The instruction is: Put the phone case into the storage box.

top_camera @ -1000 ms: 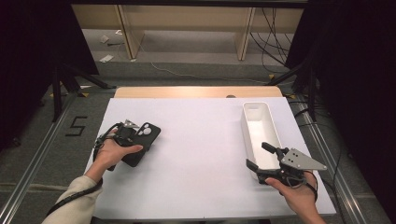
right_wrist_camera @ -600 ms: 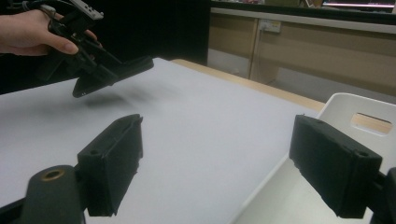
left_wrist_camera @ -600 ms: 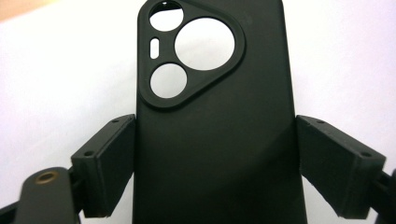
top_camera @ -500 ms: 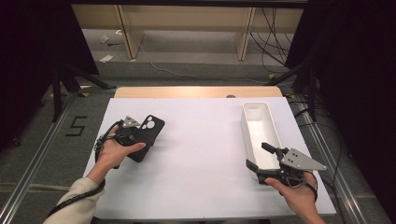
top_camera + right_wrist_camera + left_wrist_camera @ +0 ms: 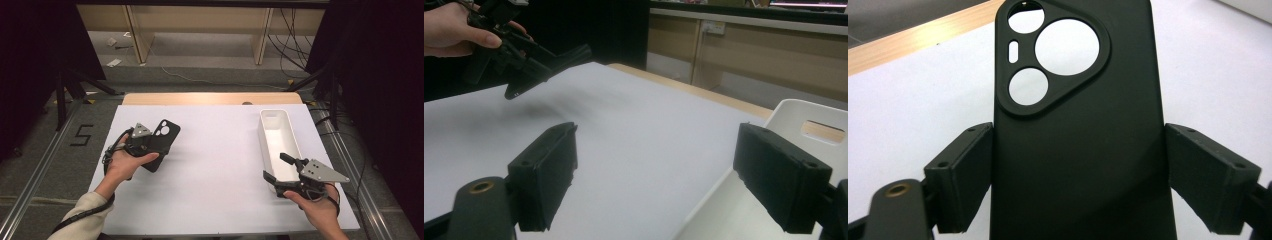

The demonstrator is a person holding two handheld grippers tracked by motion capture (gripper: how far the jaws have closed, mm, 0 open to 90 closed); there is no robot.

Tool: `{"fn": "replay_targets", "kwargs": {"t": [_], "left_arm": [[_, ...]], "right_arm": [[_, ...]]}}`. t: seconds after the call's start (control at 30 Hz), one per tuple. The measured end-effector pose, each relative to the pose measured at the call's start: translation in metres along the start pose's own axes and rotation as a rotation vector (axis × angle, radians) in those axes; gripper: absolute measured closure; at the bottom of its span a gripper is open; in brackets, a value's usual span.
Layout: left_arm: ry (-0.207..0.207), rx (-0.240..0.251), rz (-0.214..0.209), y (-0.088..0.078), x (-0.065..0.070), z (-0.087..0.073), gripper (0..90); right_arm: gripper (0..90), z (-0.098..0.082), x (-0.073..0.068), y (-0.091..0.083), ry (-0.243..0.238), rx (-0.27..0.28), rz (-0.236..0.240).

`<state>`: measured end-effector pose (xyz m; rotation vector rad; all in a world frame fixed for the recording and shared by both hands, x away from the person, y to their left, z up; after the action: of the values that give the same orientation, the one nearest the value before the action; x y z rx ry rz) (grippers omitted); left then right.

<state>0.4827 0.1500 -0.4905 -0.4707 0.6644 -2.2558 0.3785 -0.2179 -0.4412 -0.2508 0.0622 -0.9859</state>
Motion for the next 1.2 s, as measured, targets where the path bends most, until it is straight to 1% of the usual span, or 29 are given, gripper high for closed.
{"fn": "replay_targets", "kwargs": {"t": [0.43,0.5,0.73,0.9,0.97,1.07,1.2], "left_arm": [[0.024,0.032,-0.024,0.002,0.017,0.008,15.3],[0.03,0.022,-0.033,0.003,0.02,0.008,15.2],[0.041,0.024,-0.041,0.004,0.026,0.009,15.2],[0.056,0.022,-0.053,0.003,0.032,0.011,15.2],[0.057,0.027,-0.055,0.004,0.034,0.011,15.2],[0.057,0.031,-0.06,0.004,0.037,0.012,15.2],[0.056,0.041,-0.063,0.003,0.04,0.014,15.1]], "right_arm": [[18.4,0.0,0.0,0.002,0.002,0.002,-0.002],[18.3,0.001,0.0,0.003,0.005,0.003,-0.003],[16.9,0.003,-0.001,0.008,0.013,0.005,-0.009],[14.2,0.006,-0.005,0.013,0.01,0.004,-0.011],[11.5,0.008,-0.005,0.016,0.011,0.006,-0.018],[9.2,0.009,-0.006,0.018,0.02,0.004,-0.015],[5.8,0.009,-0.008,0.022,0.016,-0.007,-0.012]]}}
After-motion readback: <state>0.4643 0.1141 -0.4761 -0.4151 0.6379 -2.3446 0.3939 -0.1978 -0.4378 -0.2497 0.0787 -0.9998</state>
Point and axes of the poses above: each handheld gripper's, and its own axes: y roughly forward along the jaws, z roughly out of its top, x roughly to its right, the point moved 9 cm from there along y, roughly forward along the jaws, and after that the axes turned 11 degrees about -z, right-handed, at the moved point
